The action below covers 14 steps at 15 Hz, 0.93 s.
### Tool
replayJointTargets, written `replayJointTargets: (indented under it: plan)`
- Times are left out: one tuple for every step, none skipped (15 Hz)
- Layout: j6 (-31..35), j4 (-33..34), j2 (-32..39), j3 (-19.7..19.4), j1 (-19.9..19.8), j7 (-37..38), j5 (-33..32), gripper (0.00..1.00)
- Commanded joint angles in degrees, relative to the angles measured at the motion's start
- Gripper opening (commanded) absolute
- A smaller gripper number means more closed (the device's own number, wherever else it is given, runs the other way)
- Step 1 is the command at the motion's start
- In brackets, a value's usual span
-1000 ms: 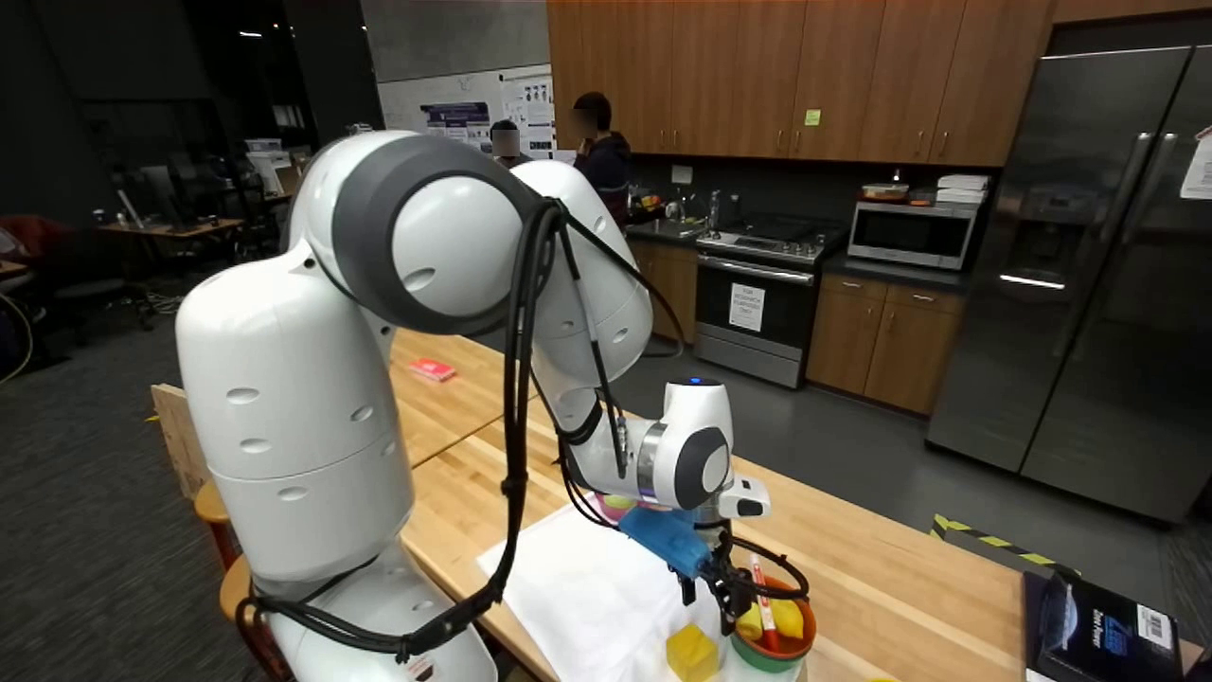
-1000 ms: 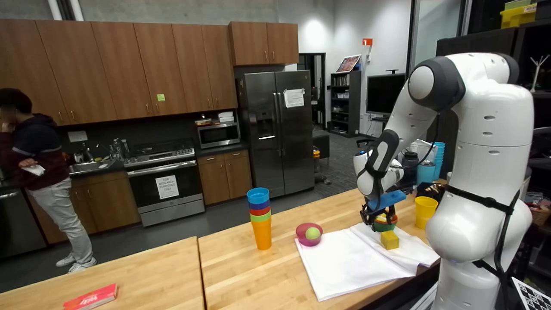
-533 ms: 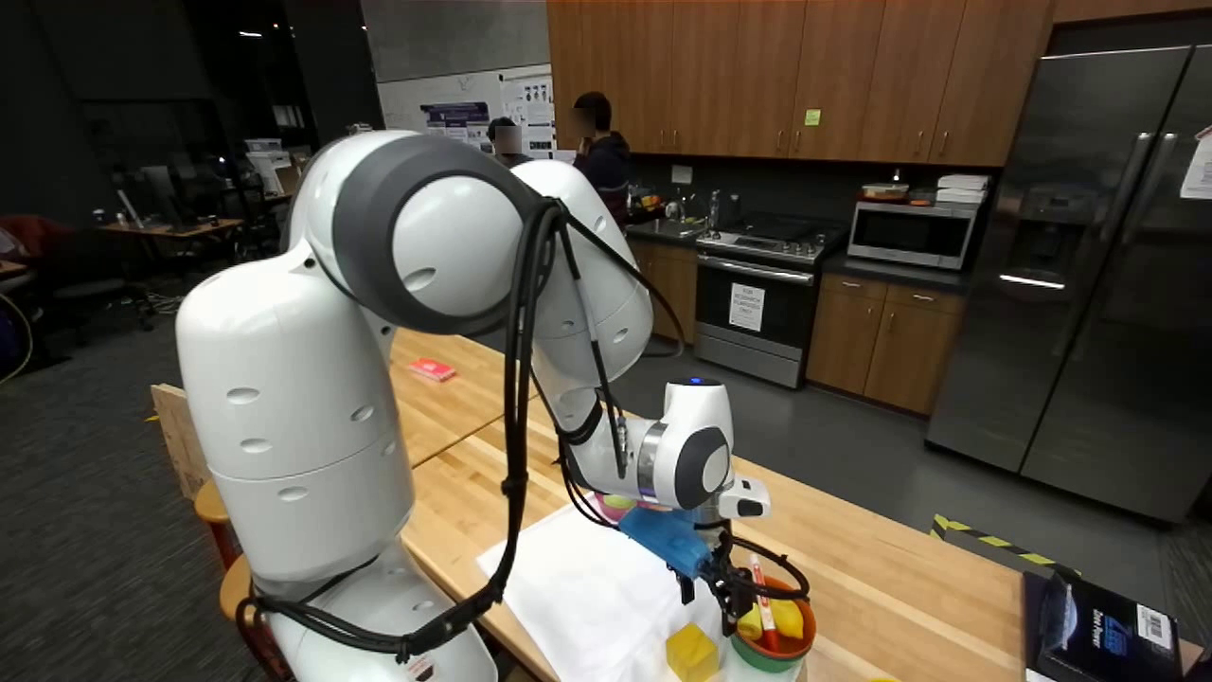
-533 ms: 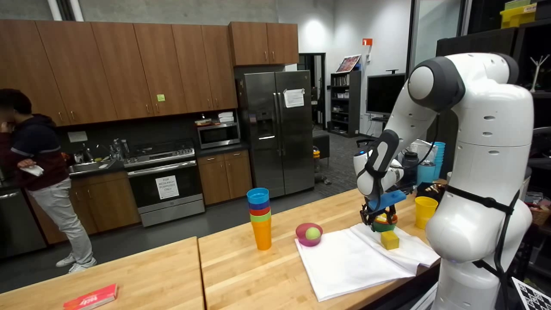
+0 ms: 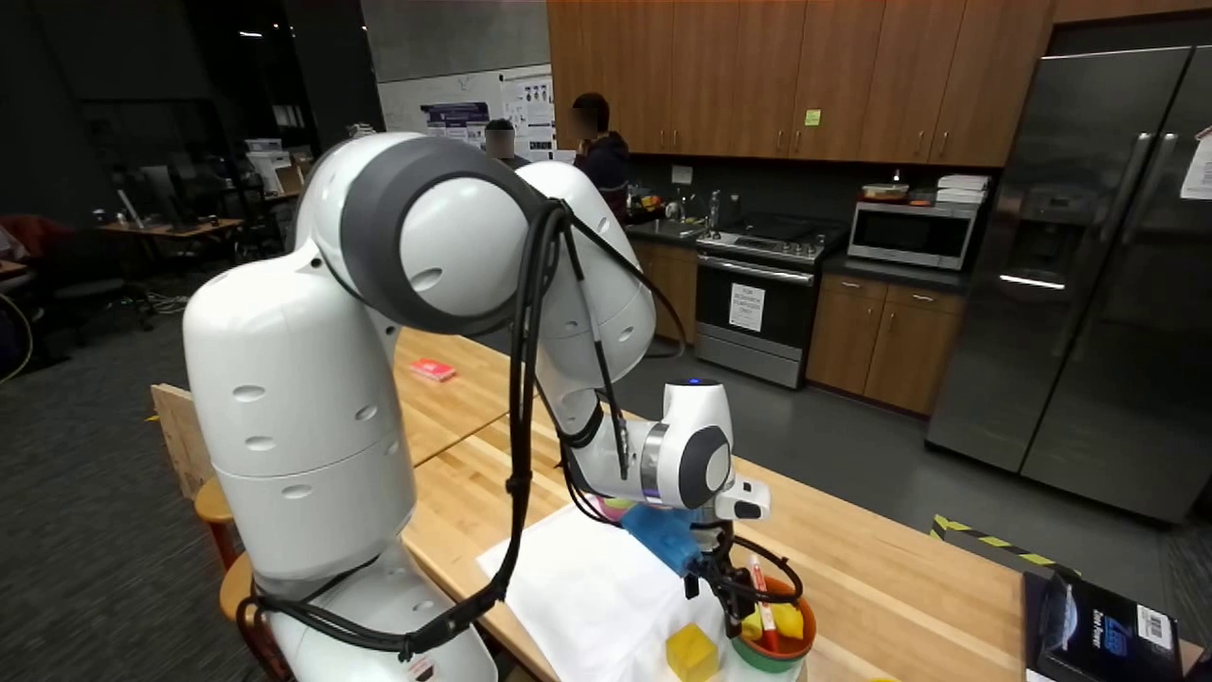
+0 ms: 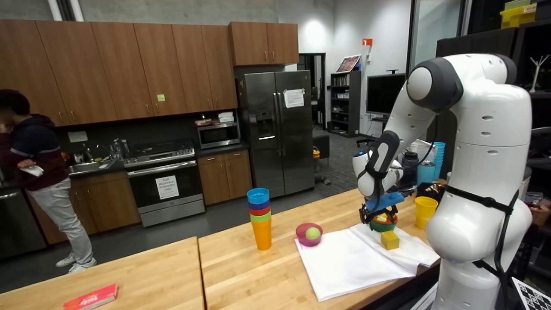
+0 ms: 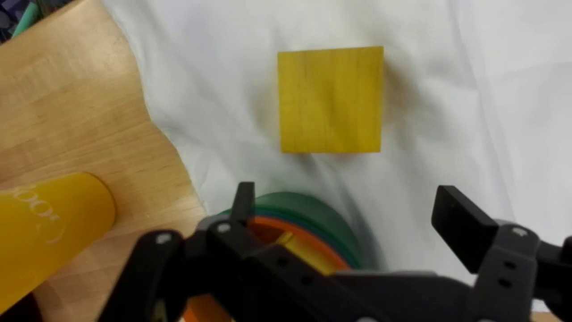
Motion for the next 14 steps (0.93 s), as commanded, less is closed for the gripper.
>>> replayJointTargets:
  plan:
    - [-0.8,-0.9,-1.2,-0.5,0.7,10.1,-2.2,1.00]
    - [-1.1,-1.2,-1.2,-0.2,0.9,12.4,-1.8,1.00]
    - [-1.6,-1.6,-1.4,0.0,1.0,14.4,-1.4,1.00]
    - [-2.2,-1.8,-1.6,0.0,1.0,15.8,-1.1,1.00]
    - [-2.5,-2.4,-1.9,0.2,1.2,16.9,-0.8,1.00]
    - [-2.3,-3.2,-2.3,0.4,1.4,18.0,-1.1,1.00]
    - [-1.7,-4.2,-3.0,0.5,1.4,17.4,-1.5,1.00]
    - [-0.8,-5.3,-3.7,0.6,1.4,15.5,-1.7,1.00]
    - [-1.7,-5.5,-3.7,0.8,1.5,14.7,-1.3,1.00]
    - [-1.1,-3.3,-0.8,0.6,1.2,15.6,-0.7,1.00]
    - [-1.2,-3.9,-1.1,0.8,1.3,15.5,-0.7,1.00]
    - [-1.2,-4.2,-1.3,1.0,1.3,15.5,-0.7,1.00]
    - [-1.2,-4.4,-1.5,1.0,1.3,15.5,-0.7,1.00]
    - [-1.2,-4.5,-1.7,1.1,1.2,15.4,-0.7,1.00]
